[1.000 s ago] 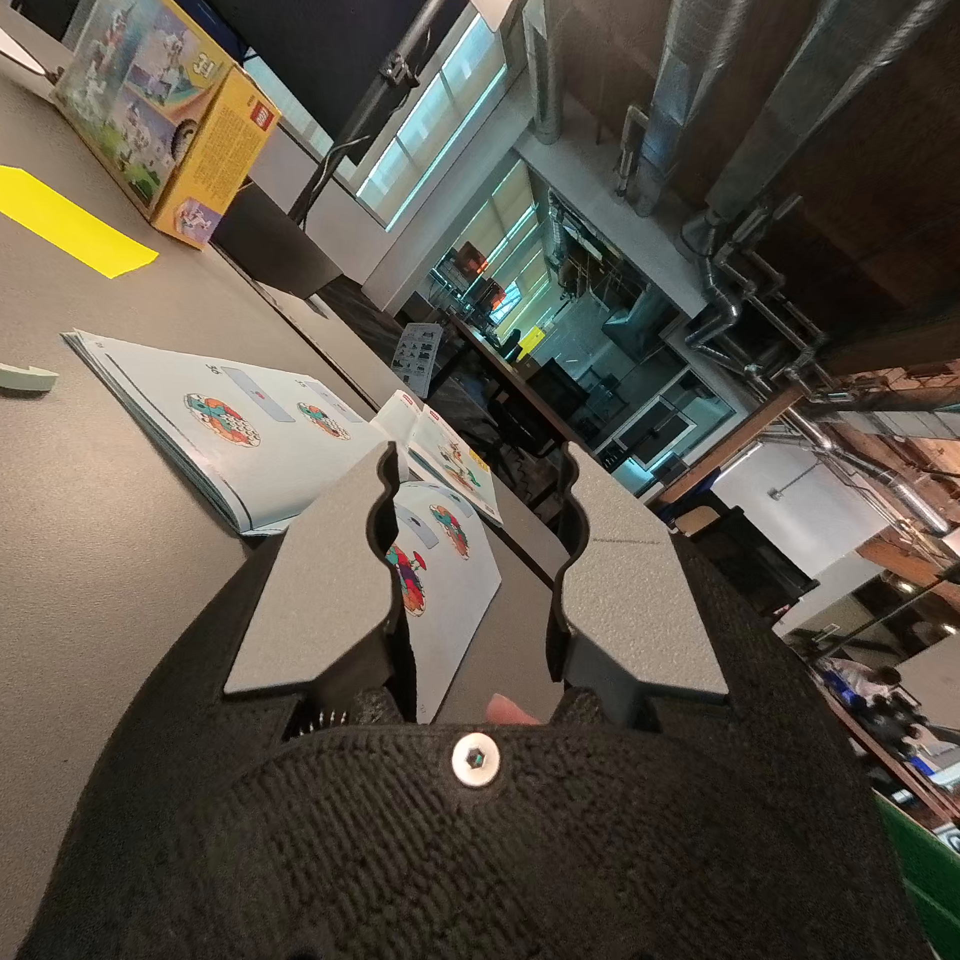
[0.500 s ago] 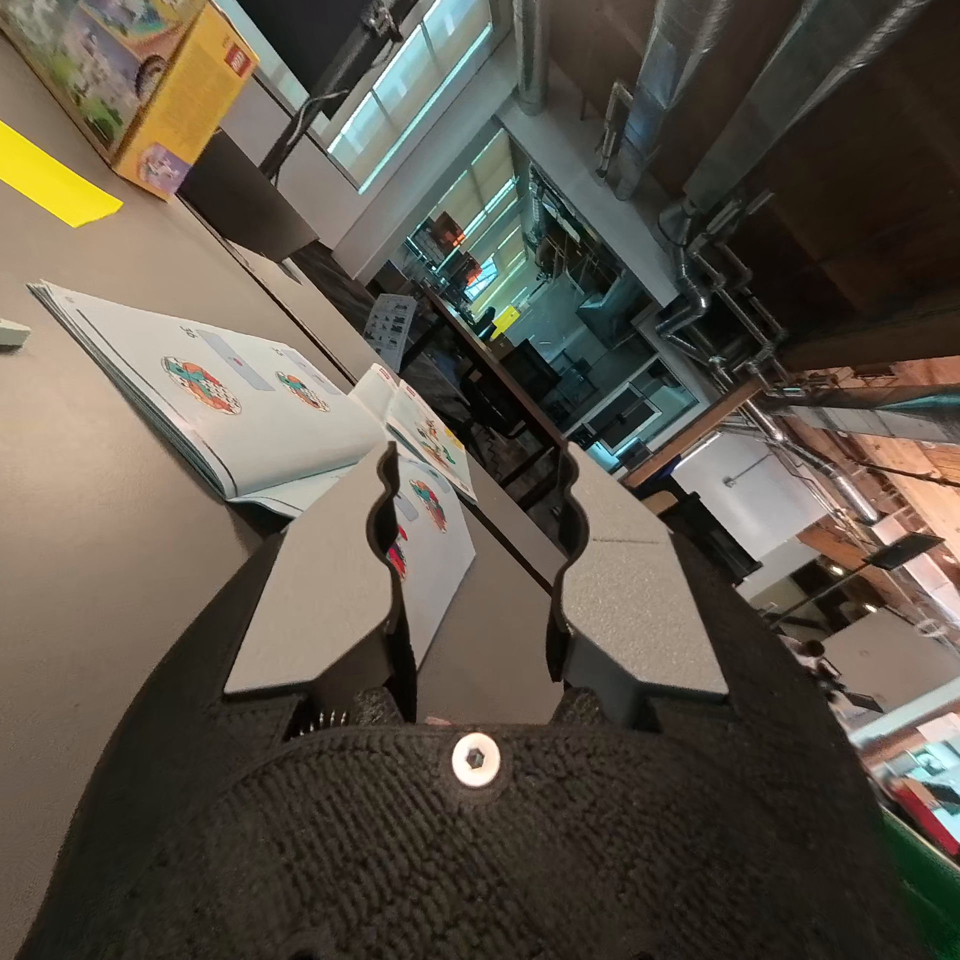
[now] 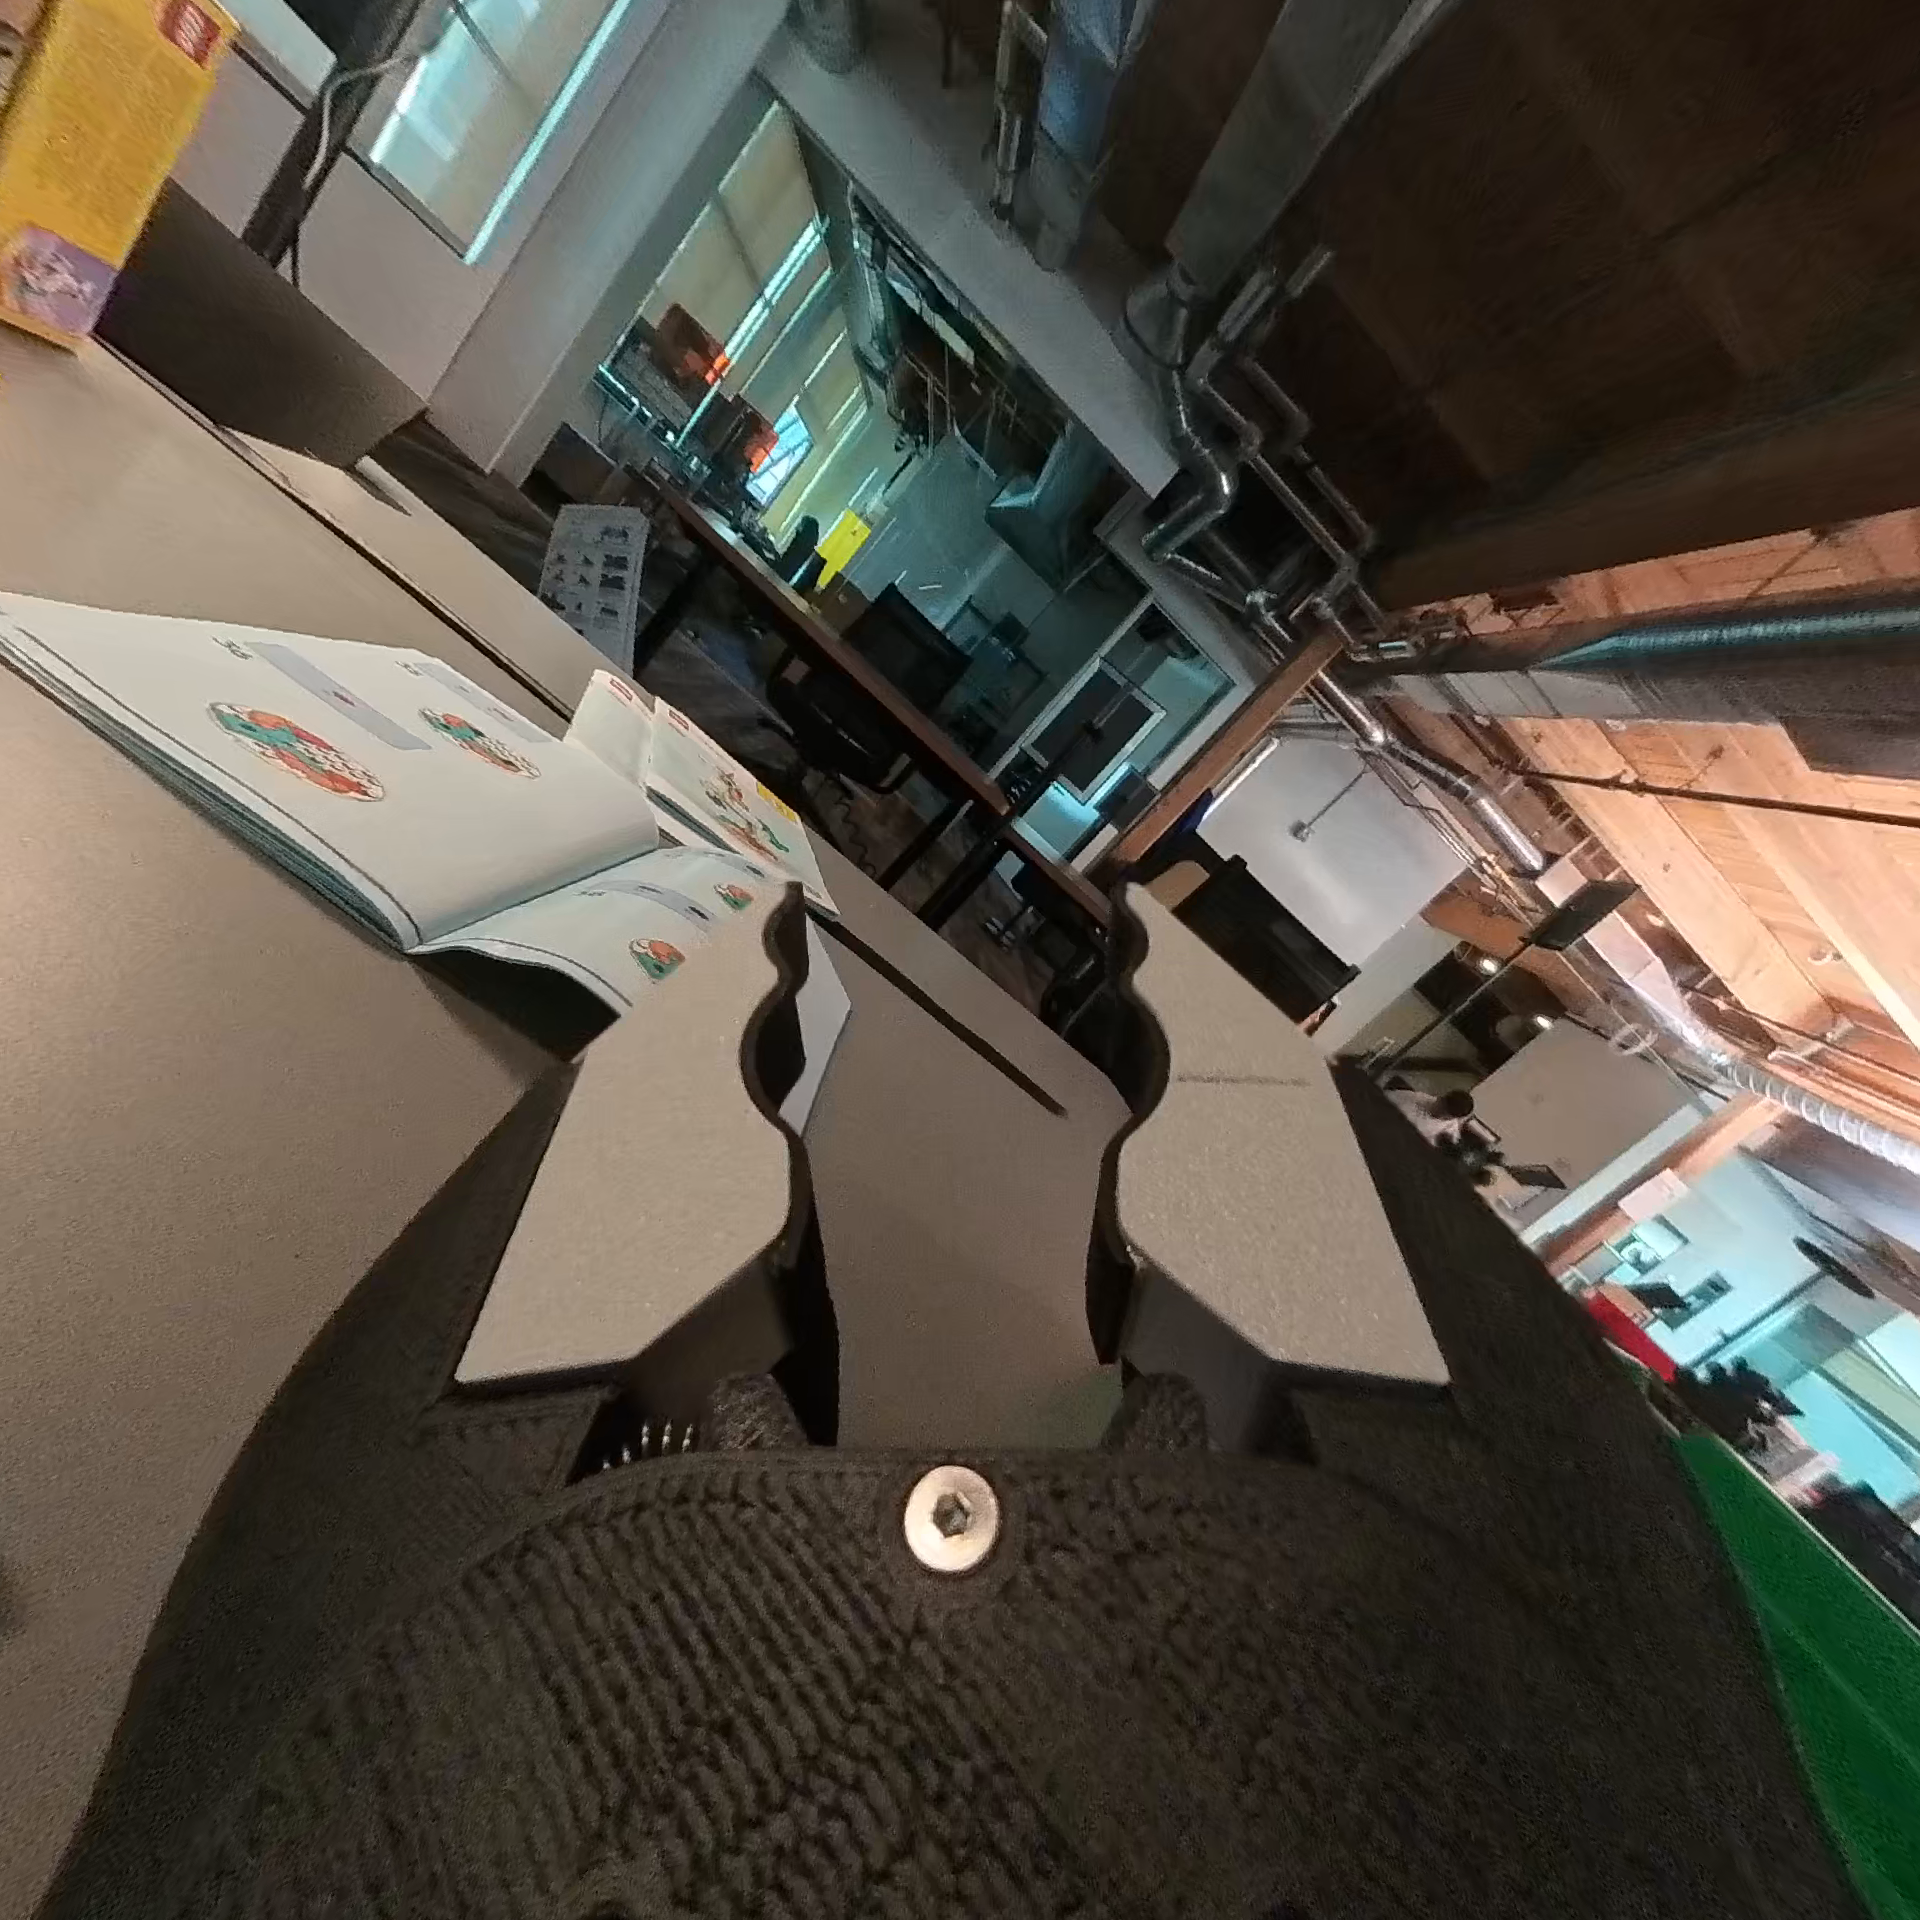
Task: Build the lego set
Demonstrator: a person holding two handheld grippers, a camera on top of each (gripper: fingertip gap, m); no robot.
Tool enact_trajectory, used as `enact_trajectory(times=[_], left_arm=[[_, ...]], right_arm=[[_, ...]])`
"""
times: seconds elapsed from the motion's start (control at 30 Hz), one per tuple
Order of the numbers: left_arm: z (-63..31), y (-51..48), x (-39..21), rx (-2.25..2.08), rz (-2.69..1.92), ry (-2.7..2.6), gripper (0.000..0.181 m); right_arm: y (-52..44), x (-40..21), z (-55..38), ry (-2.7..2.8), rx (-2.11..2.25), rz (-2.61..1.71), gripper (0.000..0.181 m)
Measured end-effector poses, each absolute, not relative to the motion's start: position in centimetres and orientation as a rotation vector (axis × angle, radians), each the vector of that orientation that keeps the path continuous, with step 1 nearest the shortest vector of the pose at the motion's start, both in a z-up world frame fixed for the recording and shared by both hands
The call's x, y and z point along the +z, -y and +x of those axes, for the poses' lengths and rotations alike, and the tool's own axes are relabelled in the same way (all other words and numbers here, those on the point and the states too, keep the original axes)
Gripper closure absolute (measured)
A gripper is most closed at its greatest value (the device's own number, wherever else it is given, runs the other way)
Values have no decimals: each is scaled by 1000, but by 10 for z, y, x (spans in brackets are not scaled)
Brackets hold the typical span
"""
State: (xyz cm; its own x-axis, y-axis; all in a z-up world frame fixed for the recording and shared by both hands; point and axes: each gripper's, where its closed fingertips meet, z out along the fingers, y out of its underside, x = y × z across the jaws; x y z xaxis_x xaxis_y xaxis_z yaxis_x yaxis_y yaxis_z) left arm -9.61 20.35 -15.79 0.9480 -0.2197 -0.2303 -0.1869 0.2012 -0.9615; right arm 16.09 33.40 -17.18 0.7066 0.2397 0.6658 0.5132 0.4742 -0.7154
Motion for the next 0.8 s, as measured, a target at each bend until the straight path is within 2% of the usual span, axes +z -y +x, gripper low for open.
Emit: enact_trajectory(times=[0.17,0.8], left_arm=[[-110,-190,-147,112,-1291,-362,143],[-133,-207,-157,83,-1349,-288,143]], right_arm=[[-342,-167,158,776,-160,-1088,127],[-342,-172,141,833,-42,-1085,127]])
